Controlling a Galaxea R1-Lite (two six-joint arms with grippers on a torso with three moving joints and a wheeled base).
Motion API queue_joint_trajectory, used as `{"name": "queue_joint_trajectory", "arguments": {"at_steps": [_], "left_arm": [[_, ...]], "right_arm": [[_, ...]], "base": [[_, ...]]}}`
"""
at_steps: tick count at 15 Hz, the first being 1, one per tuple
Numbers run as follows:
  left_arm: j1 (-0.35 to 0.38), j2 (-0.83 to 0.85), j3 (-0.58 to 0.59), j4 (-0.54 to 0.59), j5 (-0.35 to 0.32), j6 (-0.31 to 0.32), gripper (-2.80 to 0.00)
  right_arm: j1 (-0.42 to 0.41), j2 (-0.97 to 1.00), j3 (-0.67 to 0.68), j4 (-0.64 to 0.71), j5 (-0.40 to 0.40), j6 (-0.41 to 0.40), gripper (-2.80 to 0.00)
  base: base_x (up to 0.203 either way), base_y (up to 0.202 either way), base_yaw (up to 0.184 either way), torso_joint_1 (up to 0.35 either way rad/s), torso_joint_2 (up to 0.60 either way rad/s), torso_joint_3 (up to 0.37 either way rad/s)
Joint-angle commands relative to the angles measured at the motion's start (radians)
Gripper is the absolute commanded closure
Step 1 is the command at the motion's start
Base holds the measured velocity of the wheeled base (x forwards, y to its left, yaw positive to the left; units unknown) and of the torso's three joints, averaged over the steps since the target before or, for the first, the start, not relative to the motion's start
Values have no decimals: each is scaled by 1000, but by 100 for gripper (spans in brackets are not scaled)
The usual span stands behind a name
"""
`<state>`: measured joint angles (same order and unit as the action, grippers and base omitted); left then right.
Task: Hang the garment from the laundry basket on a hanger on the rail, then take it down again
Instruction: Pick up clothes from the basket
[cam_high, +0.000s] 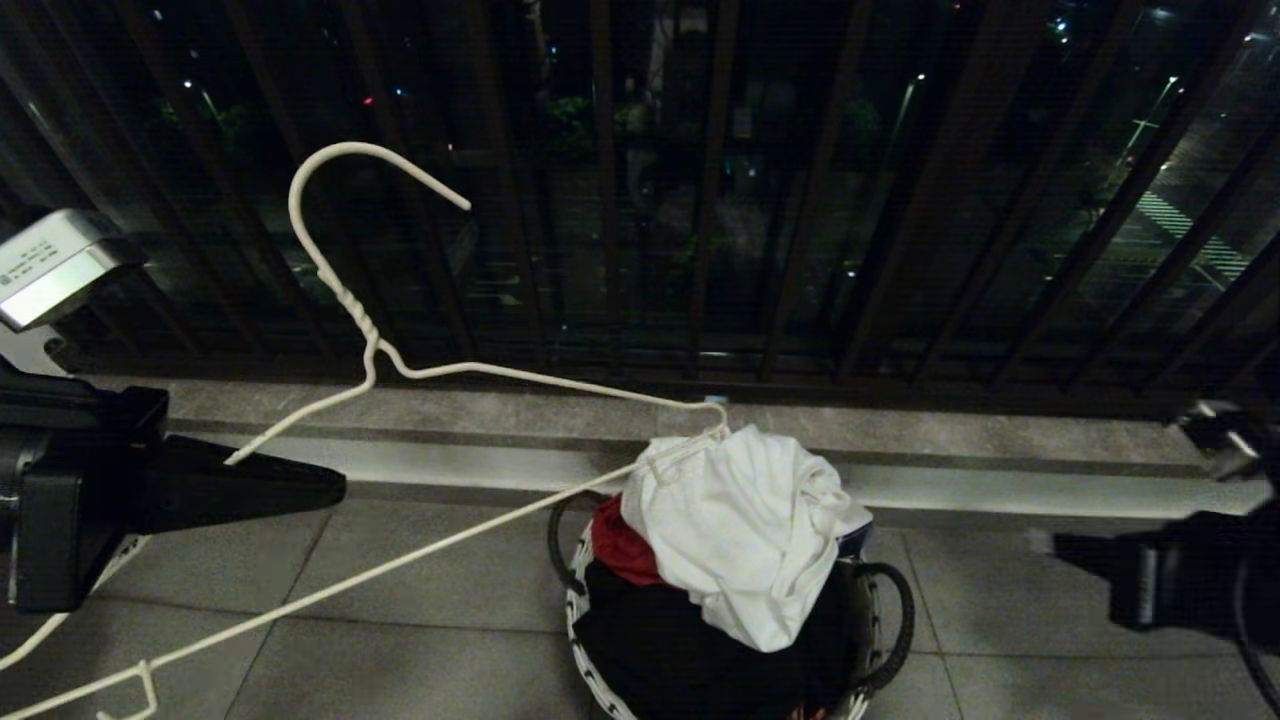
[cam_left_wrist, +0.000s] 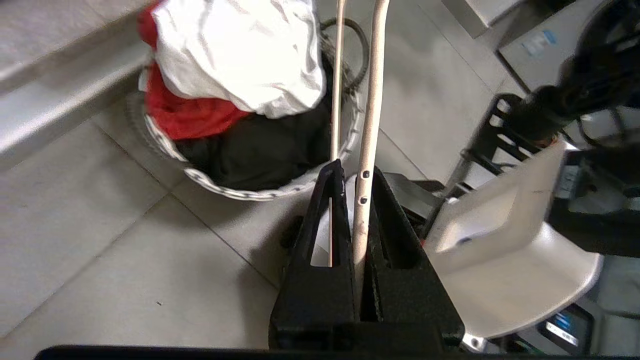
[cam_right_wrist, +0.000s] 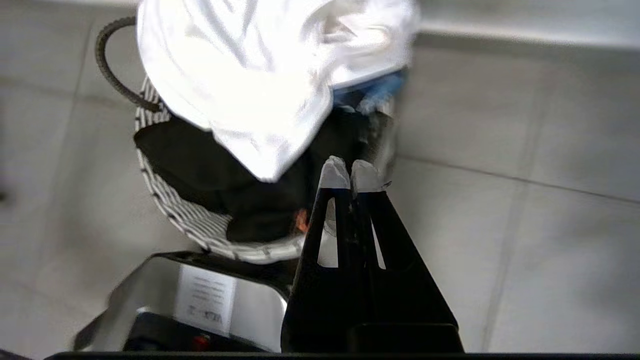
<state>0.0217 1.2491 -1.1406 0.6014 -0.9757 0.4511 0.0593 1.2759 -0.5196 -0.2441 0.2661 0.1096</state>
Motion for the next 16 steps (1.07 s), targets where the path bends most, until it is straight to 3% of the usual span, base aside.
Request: {"name": "queue_joint_trajectory", "arguments": {"at_steps": [1, 5, 8, 9, 13, 16], "left_arm": [[47, 15, 0, -34, -8, -14, 0], [61, 10, -3, -63, -6, -69, 0], [64, 7, -4, -63, 0, -69, 0], [64, 4, -4, -63, 0, -69, 0], [64, 9, -1, -64, 2, -62, 0], [78, 12, 1, -81, 2, -65, 0]], "right_arm": [[20, 349, -128, -24, 21, 6, 0], [42, 685, -449, -56, 62, -43, 0], [53, 798, -558, -45, 66, -120, 0], [53, 815, -566, -46, 61, -148, -280], [54, 841, -597, -46, 51, -180, -280], [53, 882, -633, -49, -3, -209, -280]], "base": [[0, 0, 0, 0, 0, 0], [0, 0, 0, 0, 0, 0], [0, 0, 0, 0, 0, 0], [0, 0, 0, 0, 0, 0], [0, 0, 0, 0, 0, 0], [0, 0, 0, 0, 0, 0]]}}
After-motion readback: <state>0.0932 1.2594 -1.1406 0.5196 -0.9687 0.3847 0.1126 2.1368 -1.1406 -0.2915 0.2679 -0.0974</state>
